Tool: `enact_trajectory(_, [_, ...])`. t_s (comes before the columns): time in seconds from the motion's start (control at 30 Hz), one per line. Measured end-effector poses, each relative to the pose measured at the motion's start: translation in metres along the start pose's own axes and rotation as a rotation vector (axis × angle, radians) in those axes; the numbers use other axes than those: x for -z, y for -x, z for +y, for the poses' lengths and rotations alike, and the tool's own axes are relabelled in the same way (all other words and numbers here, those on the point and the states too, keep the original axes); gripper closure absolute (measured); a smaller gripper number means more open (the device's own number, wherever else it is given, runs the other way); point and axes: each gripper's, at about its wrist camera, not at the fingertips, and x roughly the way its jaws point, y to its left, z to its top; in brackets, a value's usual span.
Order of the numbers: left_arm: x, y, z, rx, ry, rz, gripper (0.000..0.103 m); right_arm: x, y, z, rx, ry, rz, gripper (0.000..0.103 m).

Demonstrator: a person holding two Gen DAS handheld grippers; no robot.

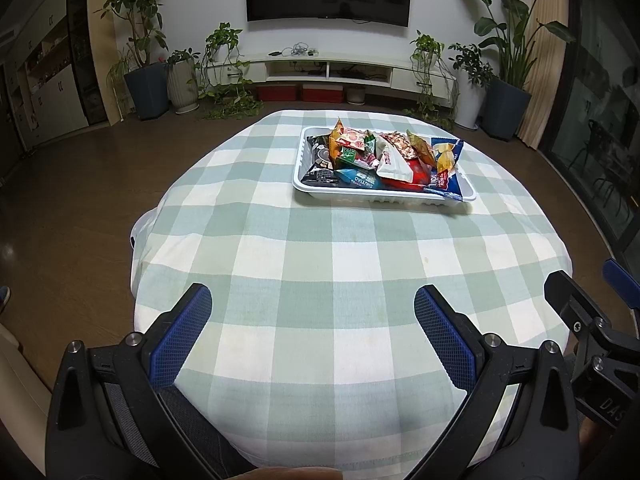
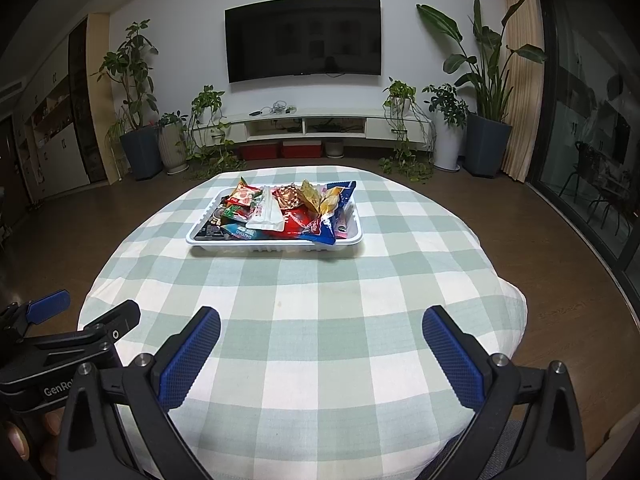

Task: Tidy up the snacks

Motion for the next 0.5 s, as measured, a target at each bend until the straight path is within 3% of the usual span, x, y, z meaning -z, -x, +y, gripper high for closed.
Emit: enact_trajectory(0.5, [-0.0006,0.0006,-0.0003,-0.001,0.000,0.001,0.000,-0.0014,0.0019,-0.0001,0.000,0.000,0.002,0.000])
